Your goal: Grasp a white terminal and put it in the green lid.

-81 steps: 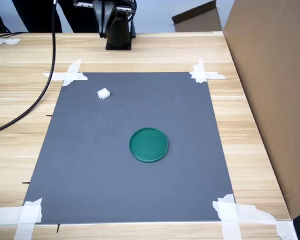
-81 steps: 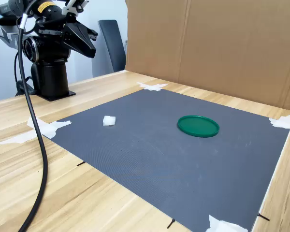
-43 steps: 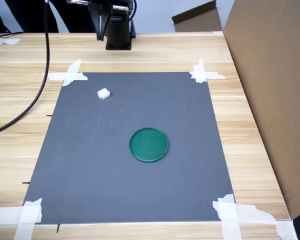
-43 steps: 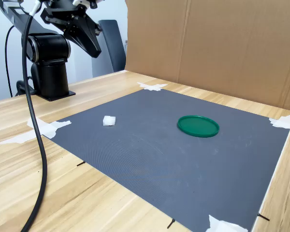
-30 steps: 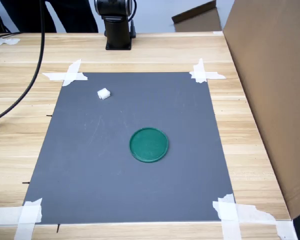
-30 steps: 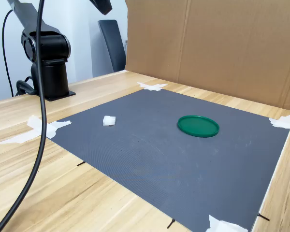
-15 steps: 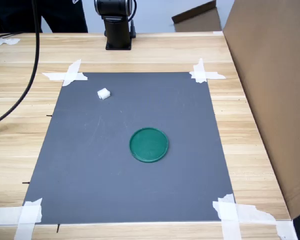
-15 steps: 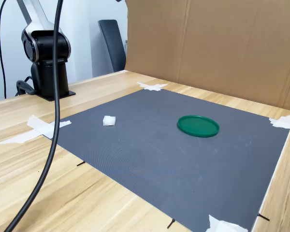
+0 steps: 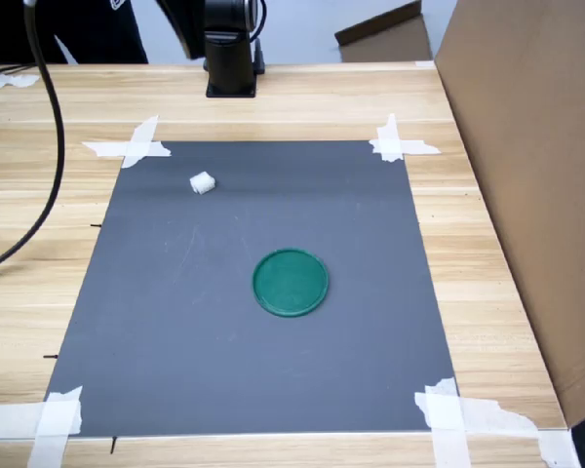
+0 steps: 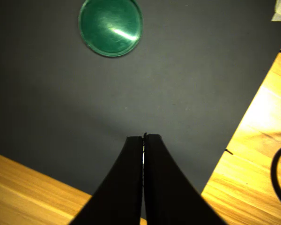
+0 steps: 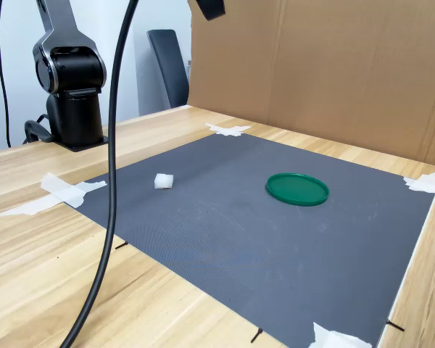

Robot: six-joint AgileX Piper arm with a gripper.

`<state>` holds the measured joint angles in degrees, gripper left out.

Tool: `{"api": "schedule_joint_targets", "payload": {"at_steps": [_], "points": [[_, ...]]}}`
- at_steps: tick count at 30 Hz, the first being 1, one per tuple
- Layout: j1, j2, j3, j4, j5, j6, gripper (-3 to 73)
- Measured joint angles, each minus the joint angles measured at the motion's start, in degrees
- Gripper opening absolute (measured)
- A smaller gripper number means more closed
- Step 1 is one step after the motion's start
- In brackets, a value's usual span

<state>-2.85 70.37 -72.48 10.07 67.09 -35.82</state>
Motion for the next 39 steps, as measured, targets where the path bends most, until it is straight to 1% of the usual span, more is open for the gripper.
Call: {"api": "schedule_joint_targets", "payload": {"at_steps": [3,7,9,12,15,19,21,23,25,29,35,39], "points": [[-0.40,4.13,-3.81,-1.92,-0.06,0.68,-2.8],[-0.40,8.23,-10.21,-2.67,1.17,1.73,-2.8],[-0.48,10.05,-12.65,-3.78,1.29,1.78,-2.8],[-3.50,12.49,-13.62,-3.26,0.84,1.35,-2.8],[-9.08,16.25,-13.67,-0.75,-0.03,-5.02,-2.8],[-11.46,17.32,-13.67,-0.37,-0.22,-9.27,-2.8],[-14.79,16.82,-13.07,0.34,-0.29,-14.82,-2.8],[-18.46,14.60,-9.55,0.53,0.93,-19.07,-2.8],[-19.99,12.21,-6.05,0.48,2.06,-22.03,-2.8],[-20.98,8.54,-1.86,0.48,2.32,-25.17,-2.8],[-20.98,7.81,-1.09,0.53,3.20,-24.57,-2.8],[-20.98,7.43,1.53,1.35,3.14,-22.24,-2.8]]}}
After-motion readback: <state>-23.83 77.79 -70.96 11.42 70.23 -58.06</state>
